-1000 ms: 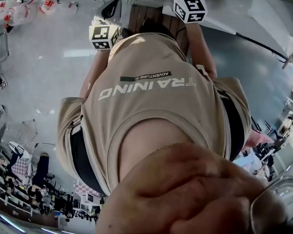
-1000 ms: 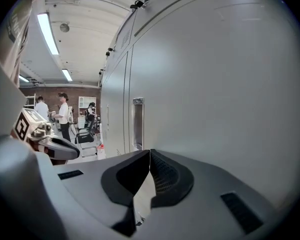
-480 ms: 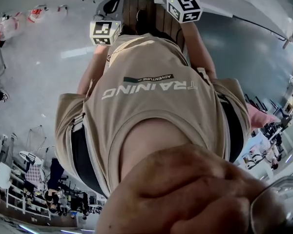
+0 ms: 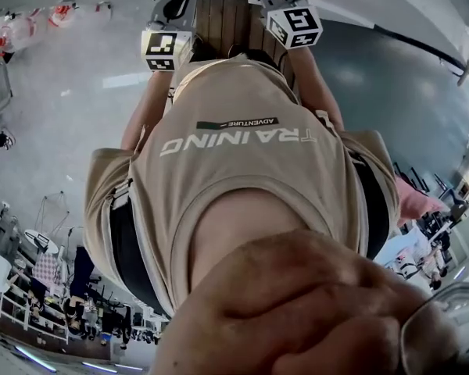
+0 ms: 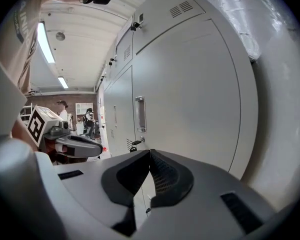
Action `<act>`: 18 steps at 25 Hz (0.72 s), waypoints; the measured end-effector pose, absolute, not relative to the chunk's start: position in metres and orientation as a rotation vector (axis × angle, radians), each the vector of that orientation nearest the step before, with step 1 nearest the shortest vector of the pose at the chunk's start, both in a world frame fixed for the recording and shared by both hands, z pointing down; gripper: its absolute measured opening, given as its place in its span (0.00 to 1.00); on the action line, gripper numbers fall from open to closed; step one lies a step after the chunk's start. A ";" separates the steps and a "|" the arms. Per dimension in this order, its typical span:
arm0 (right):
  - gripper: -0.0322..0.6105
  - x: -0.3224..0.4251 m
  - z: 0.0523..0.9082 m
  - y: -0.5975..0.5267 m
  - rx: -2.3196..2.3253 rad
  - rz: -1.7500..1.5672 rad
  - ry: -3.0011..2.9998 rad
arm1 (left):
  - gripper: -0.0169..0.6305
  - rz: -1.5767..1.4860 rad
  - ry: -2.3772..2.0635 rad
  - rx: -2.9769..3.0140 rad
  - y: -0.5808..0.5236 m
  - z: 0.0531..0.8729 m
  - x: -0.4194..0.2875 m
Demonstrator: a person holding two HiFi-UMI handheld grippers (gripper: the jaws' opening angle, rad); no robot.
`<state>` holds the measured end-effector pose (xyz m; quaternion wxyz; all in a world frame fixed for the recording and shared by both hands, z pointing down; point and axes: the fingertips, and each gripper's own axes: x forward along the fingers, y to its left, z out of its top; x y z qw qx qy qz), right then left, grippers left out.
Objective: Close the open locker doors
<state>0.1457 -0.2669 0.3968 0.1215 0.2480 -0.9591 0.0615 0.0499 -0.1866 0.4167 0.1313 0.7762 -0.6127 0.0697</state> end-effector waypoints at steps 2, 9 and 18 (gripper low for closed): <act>0.07 0.160 0.400 -0.266 0.709 0.155 -2.832 | 0.02 0.212 -1.812 2.227 -0.186 0.419 0.060; 0.07 0.208 0.395 -0.244 0.650 0.102 -2.908 | 0.02 0.229 -1.893 2.126 -0.172 0.413 0.101; 0.07 0.243 0.405 -0.212 0.521 0.157 -2.956 | 0.02 0.311 -1.968 2.066 -0.133 0.404 0.148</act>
